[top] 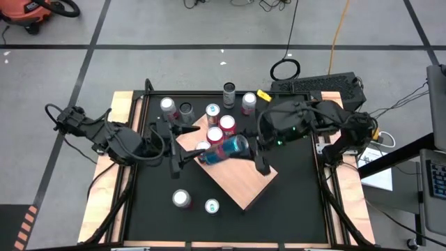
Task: Place canned beverage on shelf
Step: Put the bottom blue soda can on the shelf aligned with the other blue soda can
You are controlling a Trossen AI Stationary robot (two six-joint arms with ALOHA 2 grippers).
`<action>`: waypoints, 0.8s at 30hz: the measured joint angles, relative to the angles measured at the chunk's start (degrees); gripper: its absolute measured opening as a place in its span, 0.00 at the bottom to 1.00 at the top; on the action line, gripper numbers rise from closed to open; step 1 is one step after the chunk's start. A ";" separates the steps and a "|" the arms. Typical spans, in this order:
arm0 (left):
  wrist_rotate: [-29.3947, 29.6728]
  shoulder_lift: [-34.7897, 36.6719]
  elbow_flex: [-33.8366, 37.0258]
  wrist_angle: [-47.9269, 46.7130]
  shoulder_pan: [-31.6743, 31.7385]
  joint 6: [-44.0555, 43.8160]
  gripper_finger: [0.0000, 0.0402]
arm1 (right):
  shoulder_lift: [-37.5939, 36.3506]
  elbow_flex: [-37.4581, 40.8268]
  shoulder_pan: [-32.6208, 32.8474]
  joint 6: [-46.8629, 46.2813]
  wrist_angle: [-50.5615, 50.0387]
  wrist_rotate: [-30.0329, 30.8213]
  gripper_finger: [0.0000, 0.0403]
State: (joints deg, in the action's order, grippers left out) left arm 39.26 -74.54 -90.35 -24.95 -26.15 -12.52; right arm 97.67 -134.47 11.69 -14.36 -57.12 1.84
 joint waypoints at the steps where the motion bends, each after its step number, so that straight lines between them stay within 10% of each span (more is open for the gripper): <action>1: -0.01 -0.30 0.00 1.11 0.01 1.02 0.85 | 0.00 0.00 -0.63 0.30 0.71 0.06 0.52; 24: 1.07 -3.09 -0.02 3.20 6.17 7.48 0.85 | 0.09 0.02 -7.65 4.71 6.73 -0.41 0.52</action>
State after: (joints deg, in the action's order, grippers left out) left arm 40.33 -77.62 -90.37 -21.75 -19.98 -5.04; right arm 97.76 -134.45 4.03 -9.64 -50.39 1.43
